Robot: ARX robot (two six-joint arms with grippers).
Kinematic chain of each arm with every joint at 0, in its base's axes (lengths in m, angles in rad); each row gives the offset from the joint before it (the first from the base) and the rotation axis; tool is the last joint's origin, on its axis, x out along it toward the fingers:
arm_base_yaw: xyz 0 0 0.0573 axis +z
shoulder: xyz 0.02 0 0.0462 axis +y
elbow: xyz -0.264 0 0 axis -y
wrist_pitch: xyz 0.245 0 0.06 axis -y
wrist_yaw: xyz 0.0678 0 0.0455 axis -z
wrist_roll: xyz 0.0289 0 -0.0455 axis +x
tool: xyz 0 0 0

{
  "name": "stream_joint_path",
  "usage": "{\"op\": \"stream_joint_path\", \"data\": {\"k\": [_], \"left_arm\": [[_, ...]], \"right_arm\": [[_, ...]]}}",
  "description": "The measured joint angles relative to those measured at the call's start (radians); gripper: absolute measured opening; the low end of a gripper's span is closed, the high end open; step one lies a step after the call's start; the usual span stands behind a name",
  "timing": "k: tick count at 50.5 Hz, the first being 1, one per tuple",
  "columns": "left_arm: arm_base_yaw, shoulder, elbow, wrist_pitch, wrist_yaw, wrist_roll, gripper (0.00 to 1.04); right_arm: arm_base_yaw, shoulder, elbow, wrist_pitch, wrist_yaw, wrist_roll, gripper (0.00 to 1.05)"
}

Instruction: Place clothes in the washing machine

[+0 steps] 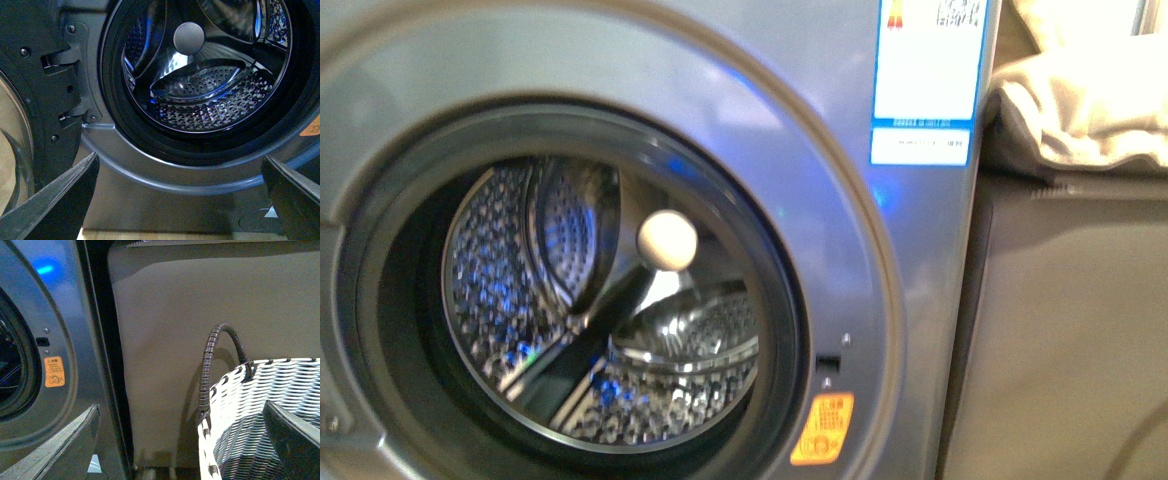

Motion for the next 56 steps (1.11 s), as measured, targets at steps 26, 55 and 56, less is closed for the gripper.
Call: {"op": "stream_joint_path", "data": {"k": [26, 55, 56], "left_arm": [[0.000, 0.000, 0.000, 0.000, 0.000, 0.000, 0.98], [0.000, 0.000, 0.000, 0.000, 0.000, 0.000, 0.98], [0.000, 0.000, 0.000, 0.000, 0.000, 0.000, 0.98]], "right_arm": [[0.071, 0.257, -0.002, 0.577, 0.110, 0.077, 0.97], [-0.224, 0.801, 0.401, 0.121, -0.255, 0.254, 0.97], [-0.231, 0.813, 0.412, 0.111, -0.254, 0.251, 0.97]]}}
